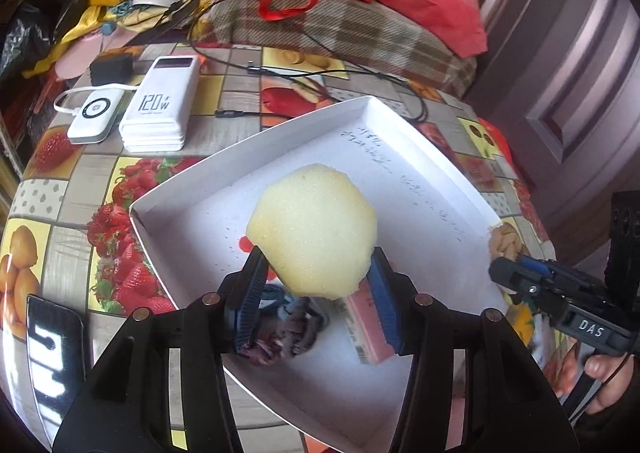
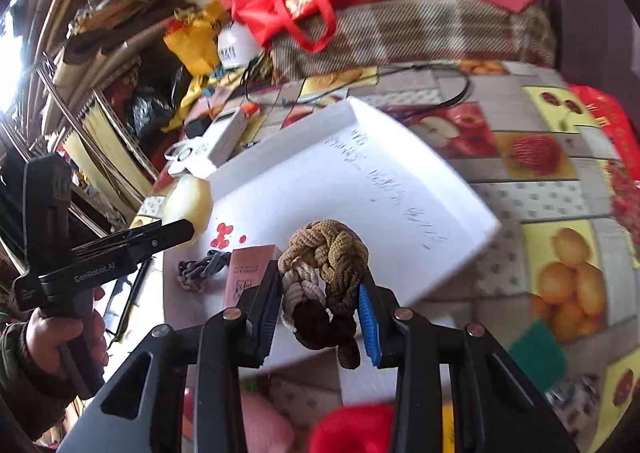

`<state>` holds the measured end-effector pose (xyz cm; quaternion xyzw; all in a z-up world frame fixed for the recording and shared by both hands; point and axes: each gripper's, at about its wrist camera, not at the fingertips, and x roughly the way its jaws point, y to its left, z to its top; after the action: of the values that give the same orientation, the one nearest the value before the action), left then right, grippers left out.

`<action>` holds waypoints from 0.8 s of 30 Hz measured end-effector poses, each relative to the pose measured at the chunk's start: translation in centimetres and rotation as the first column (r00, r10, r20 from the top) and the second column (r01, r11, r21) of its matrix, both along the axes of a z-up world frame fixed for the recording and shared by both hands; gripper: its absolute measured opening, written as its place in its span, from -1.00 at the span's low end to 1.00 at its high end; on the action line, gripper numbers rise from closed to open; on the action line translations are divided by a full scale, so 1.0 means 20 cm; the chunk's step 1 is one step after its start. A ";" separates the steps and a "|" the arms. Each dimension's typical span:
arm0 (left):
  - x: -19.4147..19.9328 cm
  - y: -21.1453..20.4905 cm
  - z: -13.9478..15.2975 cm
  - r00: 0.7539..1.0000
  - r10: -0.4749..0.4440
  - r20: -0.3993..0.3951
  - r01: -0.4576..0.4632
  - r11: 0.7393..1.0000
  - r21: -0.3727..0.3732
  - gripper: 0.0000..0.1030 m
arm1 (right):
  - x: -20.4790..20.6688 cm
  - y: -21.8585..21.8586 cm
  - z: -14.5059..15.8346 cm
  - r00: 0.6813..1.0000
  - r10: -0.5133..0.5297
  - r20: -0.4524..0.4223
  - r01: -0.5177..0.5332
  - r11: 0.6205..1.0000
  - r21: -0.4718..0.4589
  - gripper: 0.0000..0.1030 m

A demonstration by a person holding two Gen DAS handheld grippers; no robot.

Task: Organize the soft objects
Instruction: 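Lower the sponge and braided knot into the white tray and open both tools, then grasp the pink fluffy ball with the left tool while the right tool grasps a white foam block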

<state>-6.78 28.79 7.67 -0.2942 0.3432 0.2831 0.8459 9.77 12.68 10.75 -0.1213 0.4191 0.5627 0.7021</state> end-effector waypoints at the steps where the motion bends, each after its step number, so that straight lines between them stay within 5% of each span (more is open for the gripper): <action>1: 0.00 0.00 0.00 1.000 0.005 -0.008 -0.005 1.000 0.003 0.03 | 0.00 0.04 -0.03 1.000 -0.003 -0.008 0.003 1.000 -0.013 -0.27; 5: 0.00 0.01 -0.02 0.999 0.024 -0.037 -0.023 0.999 0.039 0.28 | 0.00 0.12 -0.08 1.000 -0.022 -0.012 0.022 0.999 -0.040 -0.26; 8: -0.04 0.01 0.00 0.998 0.069 -0.014 -0.067 0.991 0.115 0.97 | 0.01 0.14 -0.11 0.999 -0.028 -0.017 0.027 0.998 -0.051 0.46; 9: -0.05 0.01 0.01 0.997 0.083 -0.005 -0.082 0.989 0.127 1.00 | 0.01 0.13 -0.11 0.999 -0.036 -0.018 0.035 0.998 -0.044 0.88; 10: -0.07 0.01 0.02 0.995 0.095 0.000 -0.094 0.987 0.134 0.99 | 0.01 0.11 -0.10 0.999 -0.044 -0.014 0.044 0.999 -0.030 1.00; 19: -0.14 -0.10 0.06 0.996 0.084 0.019 -0.086 0.989 0.124 1.00 | 0.00 -0.02 -0.01 0.995 -0.103 -0.004 0.103 0.994 0.034 1.00; 24: -0.15 -0.25 0.08 0.999 -0.021 0.047 0.016 0.994 0.108 0.99 | 0.00 -0.16 0.06 0.990 -0.139 0.012 0.138 0.989 0.058 1.00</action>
<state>-9.74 23.83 9.31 -0.2518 0.3097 0.2863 0.8711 9.70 9.42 11.86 -0.0761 0.4046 0.5234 0.7460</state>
